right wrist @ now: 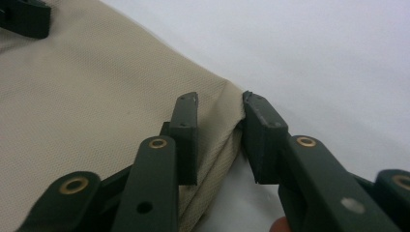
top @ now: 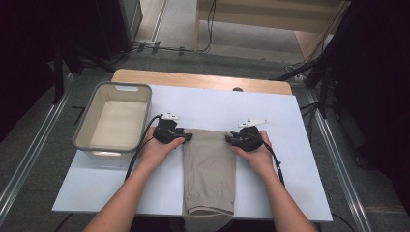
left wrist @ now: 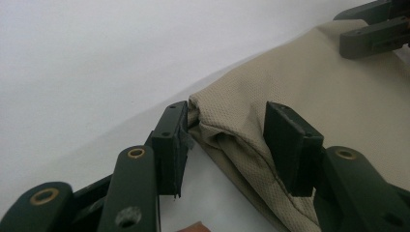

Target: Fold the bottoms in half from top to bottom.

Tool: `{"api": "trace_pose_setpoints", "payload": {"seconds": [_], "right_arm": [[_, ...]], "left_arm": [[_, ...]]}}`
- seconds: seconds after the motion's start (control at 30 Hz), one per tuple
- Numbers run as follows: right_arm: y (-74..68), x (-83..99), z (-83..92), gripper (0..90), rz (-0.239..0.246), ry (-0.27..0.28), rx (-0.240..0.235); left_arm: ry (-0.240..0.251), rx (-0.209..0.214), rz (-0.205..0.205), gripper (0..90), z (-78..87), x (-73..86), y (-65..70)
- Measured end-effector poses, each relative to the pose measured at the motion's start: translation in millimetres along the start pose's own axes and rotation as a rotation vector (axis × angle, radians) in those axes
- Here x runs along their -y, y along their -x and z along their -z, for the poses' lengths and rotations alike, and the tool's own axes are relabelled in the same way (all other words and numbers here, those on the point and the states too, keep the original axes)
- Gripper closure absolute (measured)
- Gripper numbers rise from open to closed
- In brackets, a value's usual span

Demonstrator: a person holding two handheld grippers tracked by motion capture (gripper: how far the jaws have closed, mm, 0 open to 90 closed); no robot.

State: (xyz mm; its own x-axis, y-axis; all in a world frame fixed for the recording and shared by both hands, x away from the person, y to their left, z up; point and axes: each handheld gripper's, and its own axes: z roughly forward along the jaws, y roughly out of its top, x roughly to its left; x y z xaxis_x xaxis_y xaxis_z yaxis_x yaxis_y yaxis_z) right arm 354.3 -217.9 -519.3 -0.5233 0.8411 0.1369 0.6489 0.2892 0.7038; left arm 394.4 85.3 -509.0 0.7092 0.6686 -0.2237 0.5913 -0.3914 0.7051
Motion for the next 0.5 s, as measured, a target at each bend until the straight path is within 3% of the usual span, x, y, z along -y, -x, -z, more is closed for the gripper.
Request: {"api": "trace_pose_setpoints", "payload": {"seconds": [0.17, 0.37, 0.5], "right_arm": [[1.2, 0.7, -0.9, 80.0, -0.017, 0.005, -0.044], [1.8, 0.4, -0.7, 83.1, -0.052, -0.001, -0.059], [-0.1, -0.5, -0.3, 84.1, -0.024, -0.003, -0.042]], "left_arm": [[-0.006, -0.010, 0.004, 62.4, -0.1, 0.2, 0.9], [-0.014, 0.001, 0.015, 80.6, -1.0, 0.0, 2.2], [-0.012, -0.004, 0.006, 83.9, -1.4, -1.6, 3.6]]}}
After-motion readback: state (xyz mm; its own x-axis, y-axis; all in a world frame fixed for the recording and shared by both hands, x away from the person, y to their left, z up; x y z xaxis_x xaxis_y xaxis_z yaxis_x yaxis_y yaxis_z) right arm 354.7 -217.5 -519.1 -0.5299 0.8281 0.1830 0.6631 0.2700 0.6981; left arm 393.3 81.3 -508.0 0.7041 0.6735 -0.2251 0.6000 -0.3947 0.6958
